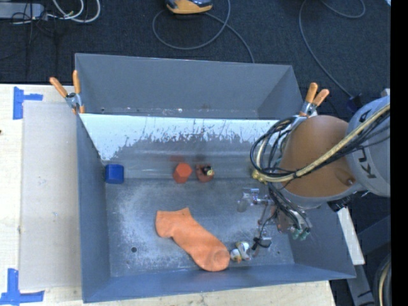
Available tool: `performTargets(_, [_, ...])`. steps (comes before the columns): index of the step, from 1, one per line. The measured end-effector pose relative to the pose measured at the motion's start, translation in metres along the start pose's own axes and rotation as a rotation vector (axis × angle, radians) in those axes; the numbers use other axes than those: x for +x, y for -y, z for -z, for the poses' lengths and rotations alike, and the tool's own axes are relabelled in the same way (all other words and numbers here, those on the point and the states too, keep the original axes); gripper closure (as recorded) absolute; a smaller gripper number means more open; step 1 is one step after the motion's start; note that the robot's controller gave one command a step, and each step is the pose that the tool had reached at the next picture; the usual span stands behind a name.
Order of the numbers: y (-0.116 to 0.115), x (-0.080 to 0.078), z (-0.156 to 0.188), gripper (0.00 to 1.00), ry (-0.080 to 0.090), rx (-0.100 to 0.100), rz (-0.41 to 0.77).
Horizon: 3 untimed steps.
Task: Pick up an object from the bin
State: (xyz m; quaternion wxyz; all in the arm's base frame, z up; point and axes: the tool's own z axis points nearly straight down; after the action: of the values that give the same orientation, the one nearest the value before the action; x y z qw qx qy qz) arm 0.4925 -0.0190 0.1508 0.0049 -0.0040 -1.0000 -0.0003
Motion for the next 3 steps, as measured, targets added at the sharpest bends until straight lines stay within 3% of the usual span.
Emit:
performTargets(1, [0.000, -0.002, 0.004, 0.00, 0.007, 0.000, 0.001])
performTargets(2, [-0.071, 0.009, -0.047, 0.00, 0.003, 0.000, 0.013])
performTargets(3, [-0.095, 0.017, -0.045, 0.00, 0.000, 0.000, -0.005])
